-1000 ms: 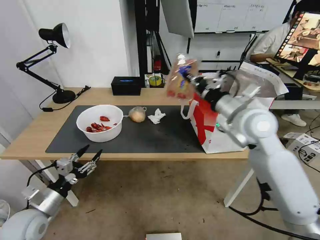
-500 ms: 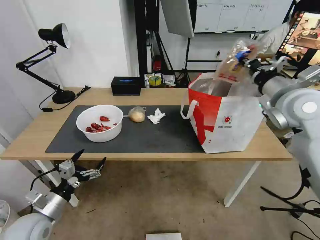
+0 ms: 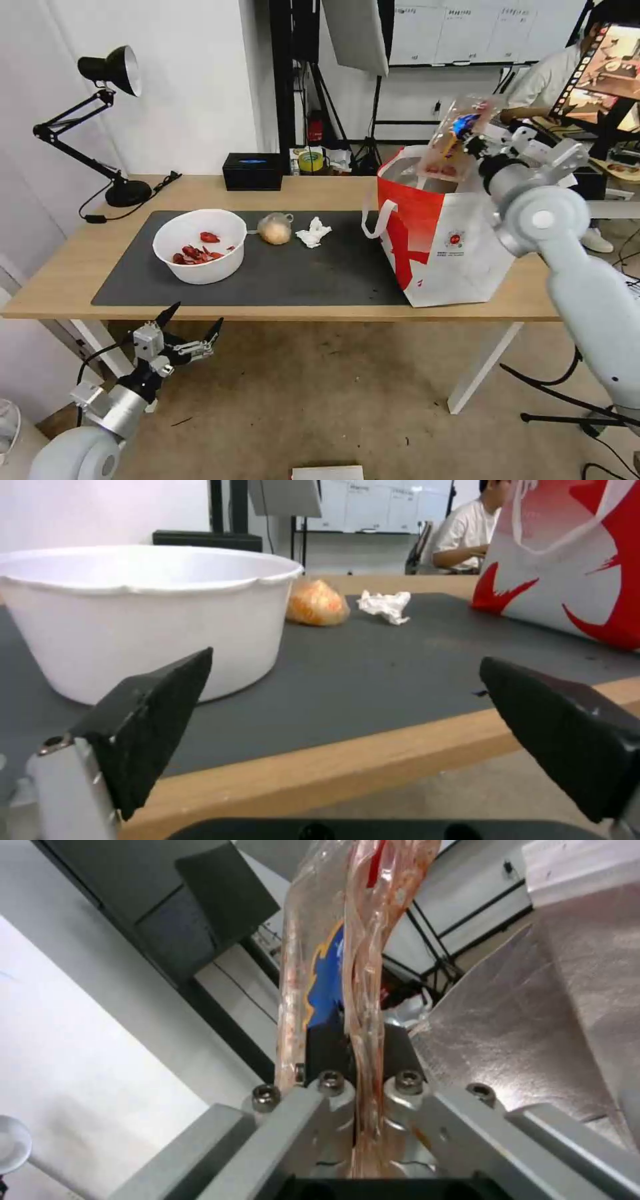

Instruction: Pick up the trash from the table and place it into the takeout bag.

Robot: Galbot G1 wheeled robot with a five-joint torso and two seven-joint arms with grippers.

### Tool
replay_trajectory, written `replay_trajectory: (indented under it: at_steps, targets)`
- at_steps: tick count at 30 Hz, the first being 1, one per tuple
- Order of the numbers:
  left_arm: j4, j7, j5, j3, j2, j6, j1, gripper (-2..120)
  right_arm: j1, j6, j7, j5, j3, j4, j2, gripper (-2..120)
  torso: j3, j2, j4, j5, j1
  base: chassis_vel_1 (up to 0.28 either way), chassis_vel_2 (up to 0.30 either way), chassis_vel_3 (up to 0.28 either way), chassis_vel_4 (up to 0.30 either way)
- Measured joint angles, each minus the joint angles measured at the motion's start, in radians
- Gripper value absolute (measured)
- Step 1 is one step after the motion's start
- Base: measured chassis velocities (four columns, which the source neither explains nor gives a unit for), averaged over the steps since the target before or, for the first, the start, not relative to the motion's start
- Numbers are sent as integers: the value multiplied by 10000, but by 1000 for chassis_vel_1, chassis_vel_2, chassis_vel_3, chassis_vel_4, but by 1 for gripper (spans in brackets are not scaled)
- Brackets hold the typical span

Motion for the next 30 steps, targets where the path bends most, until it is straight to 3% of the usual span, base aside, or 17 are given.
replay_trajectory:
  at_steps: [4, 8, 10, 13, 17, 21, 26, 28, 30]
  targets:
    - [41, -7, 3, 62, 7, 14, -27, 100, -132, -47, -31, 182, 1, 37, 37, 1, 0, 0, 0, 0, 0, 0, 0, 0, 0]
    - [155, -6, 23, 139, 32, 15, -81, 100, -319, -113, -34, 373, 46, 85, 118, 17, -1, 0, 0, 1, -1, 0, 0, 0, 0]
    - [168, -6, 24, 157, 39, 15, -104, 100, -340, -124, -34, 396, 47, 85, 131, 18, 0, 0, 0, 1, 0, 0, 0, 0, 0]
    - [197, -4, 26, 236, 114, 28, -210, 100, -426, -163, -25, 482, 51, 64, 233, 37, 0, 0, 0, 0, 0, 0, 0, 0, 0]
    - [198, -3, 26, 245, 173, 38, -231, 100, -453, -165, -12, 500, 55, 64, 295, 47, 0, 0, 0, 0, 0, 0, 0, 0, 0]
    - [177, -4, 26, 245, 260, 54, -231, 100, -459, -176, 6, 528, 58, 37, 324, 67, 0, 0, 0, 0, 0, 0, 0, 0, 0]
    - [122, -4, 26, 232, 277, 59, -214, 100, -463, -185, 5, 539, 65, 40, 264, 78, -1, 0, 1, 0, -1, 0, 0, 0, 0]
    - [57, -4, 26, 200, 282, 64, -185, 100, -501, -201, -13, 595, 71, 155, 145, 90, -1, 0, 0, 1, 0, 0, 0, 0, 0]
    - [42, -4, 26, 189, 283, 64, -175, 100, -511, -208, -24, 610, 72, 195, 111, 92, 0, 0, 0, 1, 0, 0, 0, 0, 0]
